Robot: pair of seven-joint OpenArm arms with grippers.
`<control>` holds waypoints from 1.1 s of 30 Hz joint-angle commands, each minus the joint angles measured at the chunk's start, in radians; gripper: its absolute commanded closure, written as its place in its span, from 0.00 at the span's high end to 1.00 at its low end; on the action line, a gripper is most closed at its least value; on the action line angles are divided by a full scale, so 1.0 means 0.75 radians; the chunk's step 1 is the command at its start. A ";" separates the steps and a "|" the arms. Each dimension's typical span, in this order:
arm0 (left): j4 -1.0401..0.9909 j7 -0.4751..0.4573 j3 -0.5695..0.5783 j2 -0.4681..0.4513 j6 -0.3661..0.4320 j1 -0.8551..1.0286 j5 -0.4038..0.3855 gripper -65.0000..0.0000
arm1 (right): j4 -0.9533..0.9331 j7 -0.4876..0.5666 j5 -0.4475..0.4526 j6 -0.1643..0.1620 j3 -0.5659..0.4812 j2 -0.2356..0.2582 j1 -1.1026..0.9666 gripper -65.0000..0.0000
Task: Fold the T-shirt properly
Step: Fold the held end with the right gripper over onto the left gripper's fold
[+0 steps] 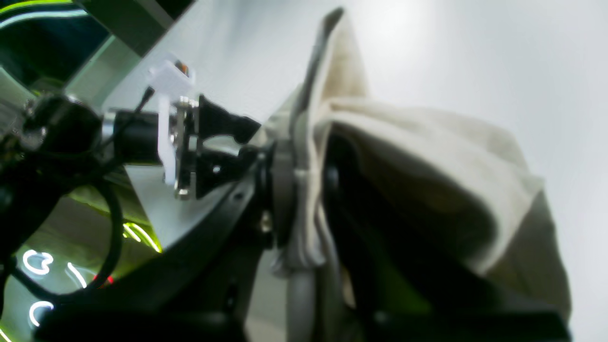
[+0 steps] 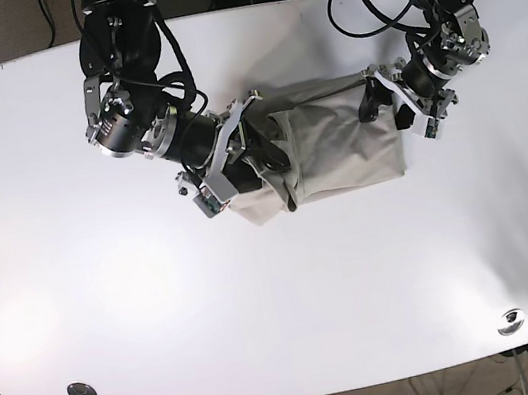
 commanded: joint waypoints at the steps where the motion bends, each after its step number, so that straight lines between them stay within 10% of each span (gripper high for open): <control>1: 0.008 0.017 -0.001 -0.011 -0.001 0.008 0.003 0.59 | -0.028 0.033 0.025 0.004 -0.011 -0.004 0.046 0.03; 30: 0.008 0.017 0.003 -0.011 -0.001 0.012 0.003 0.59 | -0.349 0.360 -0.196 -0.011 -0.448 -0.004 0.181 0.03; 33: 0.008 0.017 0.003 -0.011 -0.001 0.014 0.003 0.59 | -0.419 0.411 -0.198 -0.080 -0.508 -0.004 0.190 0.04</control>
